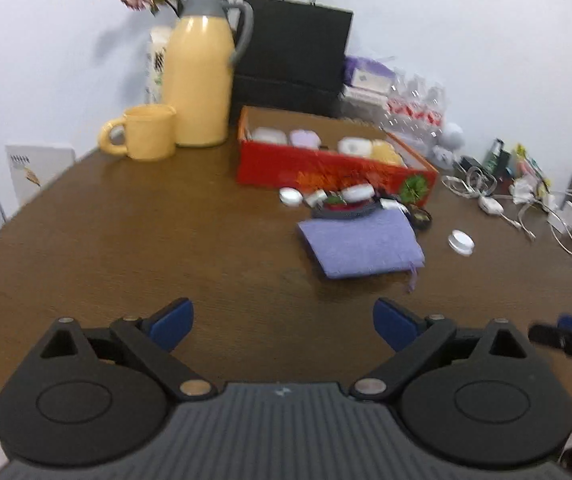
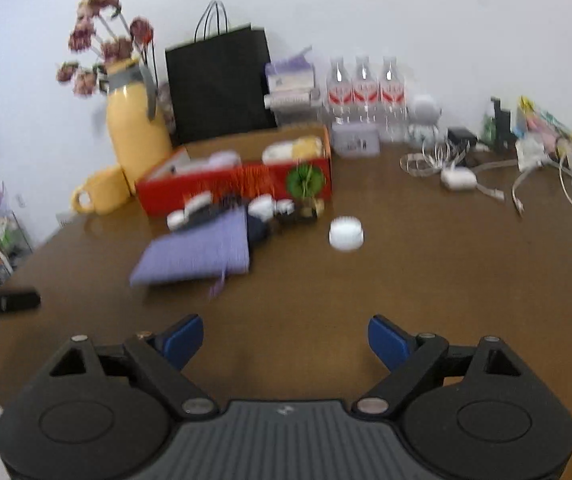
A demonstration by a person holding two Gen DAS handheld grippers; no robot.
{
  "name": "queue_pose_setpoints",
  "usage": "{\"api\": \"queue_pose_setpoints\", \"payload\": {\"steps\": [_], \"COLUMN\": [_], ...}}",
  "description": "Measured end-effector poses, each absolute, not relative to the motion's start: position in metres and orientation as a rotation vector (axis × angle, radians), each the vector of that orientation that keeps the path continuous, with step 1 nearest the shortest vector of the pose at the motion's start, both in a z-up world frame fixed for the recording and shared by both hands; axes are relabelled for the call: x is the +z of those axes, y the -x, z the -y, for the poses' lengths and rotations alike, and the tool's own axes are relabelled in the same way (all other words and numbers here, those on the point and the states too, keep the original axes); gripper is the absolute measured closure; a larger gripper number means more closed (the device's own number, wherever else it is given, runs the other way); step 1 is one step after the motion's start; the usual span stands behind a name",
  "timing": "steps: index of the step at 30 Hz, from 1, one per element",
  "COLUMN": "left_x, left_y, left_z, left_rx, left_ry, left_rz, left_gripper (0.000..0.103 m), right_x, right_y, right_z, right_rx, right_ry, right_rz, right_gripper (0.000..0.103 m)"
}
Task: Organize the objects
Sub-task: 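Move both open tools back to the remaining items on the table, then grasp a small white lid with the left tool while the right tool grasps the ridged white bottle cap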
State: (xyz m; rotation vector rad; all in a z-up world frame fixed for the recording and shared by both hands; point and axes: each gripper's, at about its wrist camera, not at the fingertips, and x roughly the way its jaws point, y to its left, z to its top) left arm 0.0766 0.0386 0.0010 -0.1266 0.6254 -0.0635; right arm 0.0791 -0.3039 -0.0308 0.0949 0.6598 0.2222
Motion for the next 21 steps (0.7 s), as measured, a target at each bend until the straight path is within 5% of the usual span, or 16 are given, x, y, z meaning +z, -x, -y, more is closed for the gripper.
{"api": "queue_pose_setpoints", "payload": {"steps": [8, 14, 21], "left_x": [-0.004, -0.023, -0.043], "left_y": [-0.087, -0.152, -0.271], "left_z": [-0.028, -0.04, -0.042], "left_rx": [-0.073, -0.128, -0.195], "left_ry": [0.084, 0.07, 0.02], "left_rz": [-0.571, -0.618, -0.643], "left_gripper": [0.009, 0.032, 0.034], "right_x": [-0.025, -0.037, -0.063], "right_y": [-0.089, -0.137, -0.237], "right_z": [0.299, 0.292, 0.295], "right_rx": [0.206, 0.198, 0.15], "right_ry": [-0.129, -0.04, 0.021], "right_rz": [-0.561, -0.564, -0.616], "right_gripper": [0.014, 0.016, 0.033]}}
